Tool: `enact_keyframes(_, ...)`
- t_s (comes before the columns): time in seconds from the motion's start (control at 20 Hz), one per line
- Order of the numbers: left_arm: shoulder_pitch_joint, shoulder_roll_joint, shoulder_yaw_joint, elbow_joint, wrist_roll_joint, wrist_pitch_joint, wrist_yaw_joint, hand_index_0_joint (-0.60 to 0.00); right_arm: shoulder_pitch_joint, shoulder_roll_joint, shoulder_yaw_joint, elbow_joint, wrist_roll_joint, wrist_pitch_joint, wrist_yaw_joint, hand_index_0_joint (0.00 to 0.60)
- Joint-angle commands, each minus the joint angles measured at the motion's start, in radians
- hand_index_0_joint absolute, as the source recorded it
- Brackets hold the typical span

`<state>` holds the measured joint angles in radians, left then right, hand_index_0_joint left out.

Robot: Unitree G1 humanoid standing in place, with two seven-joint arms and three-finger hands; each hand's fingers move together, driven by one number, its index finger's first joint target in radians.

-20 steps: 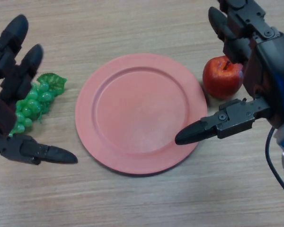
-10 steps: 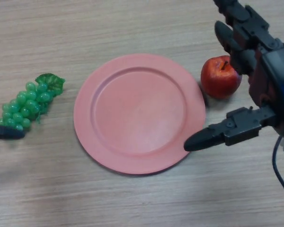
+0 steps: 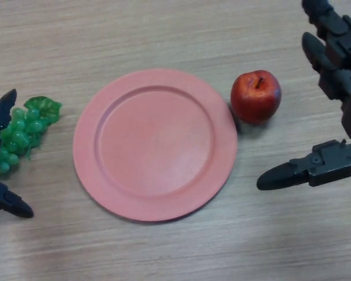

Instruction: Pick up the green grapes and place it on the plate

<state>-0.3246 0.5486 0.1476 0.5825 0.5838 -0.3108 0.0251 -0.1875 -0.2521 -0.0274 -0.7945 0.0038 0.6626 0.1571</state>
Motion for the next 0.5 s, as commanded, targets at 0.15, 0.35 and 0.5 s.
enact_keyframes(0.15, -0.007, 0.022, 0.059, -0.049, -0.049, 0.000, 0.065, -0.100, -0.014, -0.023, -0.044, -0.068, 0.055, -0.168, 0.003, 0.000)
enact_keyframes(0.35, -0.007, 0.029, 0.082, -0.039, -0.094, 0.015, 0.118, -0.487, -0.001, -0.020, -0.043, -0.083, 0.060, -0.161, 0.002, 0.450)
enact_keyframes(0.5, 0.000, -0.002, 0.168, -0.126, -0.425, 0.212, 0.001, -0.600, 0.007, -0.018, -0.041, -0.116, 0.070, -0.131, -0.002, 0.600)
